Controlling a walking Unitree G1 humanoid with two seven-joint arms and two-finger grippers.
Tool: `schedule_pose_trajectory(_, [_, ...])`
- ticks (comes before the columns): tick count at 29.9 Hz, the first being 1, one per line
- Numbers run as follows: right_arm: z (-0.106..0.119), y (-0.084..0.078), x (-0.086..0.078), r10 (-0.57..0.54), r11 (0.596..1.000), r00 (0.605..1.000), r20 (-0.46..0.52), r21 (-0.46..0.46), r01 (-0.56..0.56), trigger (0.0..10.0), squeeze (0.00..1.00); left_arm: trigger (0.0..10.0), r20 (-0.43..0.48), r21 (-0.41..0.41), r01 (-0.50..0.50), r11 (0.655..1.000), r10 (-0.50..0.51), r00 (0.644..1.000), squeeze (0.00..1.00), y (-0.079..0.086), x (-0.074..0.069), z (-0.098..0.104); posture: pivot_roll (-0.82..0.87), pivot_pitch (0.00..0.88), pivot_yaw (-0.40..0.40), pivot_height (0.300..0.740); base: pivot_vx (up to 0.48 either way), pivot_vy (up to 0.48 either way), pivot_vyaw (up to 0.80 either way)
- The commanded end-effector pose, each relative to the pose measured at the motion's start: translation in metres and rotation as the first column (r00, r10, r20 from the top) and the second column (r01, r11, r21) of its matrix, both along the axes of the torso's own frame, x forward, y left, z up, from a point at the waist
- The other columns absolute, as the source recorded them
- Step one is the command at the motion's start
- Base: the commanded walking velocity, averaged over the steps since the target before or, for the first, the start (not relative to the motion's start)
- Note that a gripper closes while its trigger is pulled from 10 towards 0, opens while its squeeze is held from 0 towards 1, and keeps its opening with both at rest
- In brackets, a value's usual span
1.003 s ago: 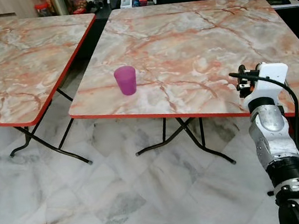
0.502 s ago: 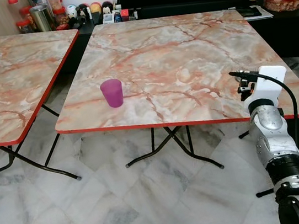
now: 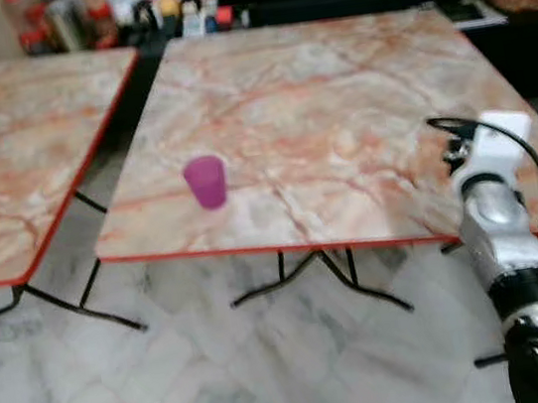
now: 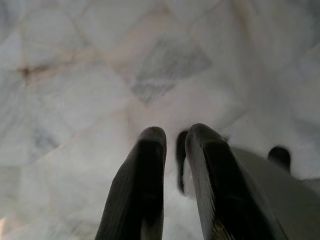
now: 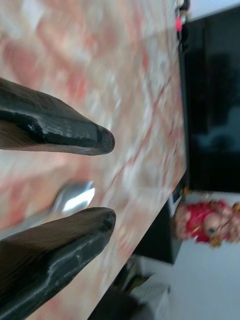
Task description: Setting the table
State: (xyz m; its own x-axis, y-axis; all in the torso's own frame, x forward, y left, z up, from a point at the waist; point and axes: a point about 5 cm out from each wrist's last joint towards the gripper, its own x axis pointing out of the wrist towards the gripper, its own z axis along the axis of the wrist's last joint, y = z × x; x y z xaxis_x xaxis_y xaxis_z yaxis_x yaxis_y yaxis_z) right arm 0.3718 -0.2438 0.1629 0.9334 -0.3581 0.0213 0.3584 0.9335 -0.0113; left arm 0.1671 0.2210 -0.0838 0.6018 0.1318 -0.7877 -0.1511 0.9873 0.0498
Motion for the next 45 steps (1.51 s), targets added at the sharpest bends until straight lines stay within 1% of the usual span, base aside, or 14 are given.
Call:
schedule_pose_trajectory(1, [0.004, 0.017, 0.006, 0.042, 0.999, 0.999, 0.011, 0.014, -0.042, 10.0, 0.0, 10.0, -0.056, 0.008, -0.028, 1.0, 0.028, 0.998, 0.0, 0.007, -0.017, -0.006, -0.03, 0.124, -0.013, 0.736, 0.319, 0.0, 0.0])
schedule_pose_trajectory(17, [0.005, 0.017, 0.007, 0.043, 0.999, 0.999, 0.01, 0.017, -0.043, 10.0, 0.0, 10.0, -0.057, 0.007, -0.024, 1.0, 0.025, 0.998, 0.0, 0.007, -0.016, -0.006, -0.03, 0.136, -0.011, 0.736, 0.321, 0.0, 0.0])
schedule_pose_trajectory(23, [-0.001, 0.023, 0.006, 0.061, 0.998, 0.998, 0.0, 0.019, -0.061, 10.0, 0.0, 10.0, -0.06, 0.011, -0.022, 1.0, 0.023, 0.998, 0.0, 0.007, -0.017, -0.006, -0.03, 0.129, -0.01, 0.736, 0.315, 0.0, 0.0])
schedule_pose_trajectory(30, [-0.002, 0.023, 0.006, 0.078, 0.997, 0.997, -0.011, 0.012, -0.078, 10.0, 0.0, 10.0, -0.066, 0.005, -0.021, 1.0, 0.021, 0.998, 0.0, 0.006, -0.017, -0.007, -0.03, 0.123, -0.014, 0.736, 0.0, 0.0, 0.0])
schedule_pose_trajectory(38, [0.001, 0.027, 0.006, 0.109, 0.994, 0.994, -0.001, -0.004, -0.109, 10.0, 0.0, 10.0, -0.065, 0.001, -0.013, 1.0, 0.013, 0.998, 0.0, 0.006, -0.018, -0.007, -0.03, 0.115, -0.014, 0.736, 0.0, 0.0, 0.0])
schedule_pose_trajectory(45, [-0.003, 0.027, 0.004, 0.141, 0.99, 0.99, -0.023, -0.029, -0.141, 10.0, 0.0, 10.0, -0.071, 0.009, -0.001, 1.0, 0.001, 0.998, 0.0, 0.006, -0.019, -0.007, -0.03, 0.103, -0.019, 0.736, 0.0, 0.0, 0.0])
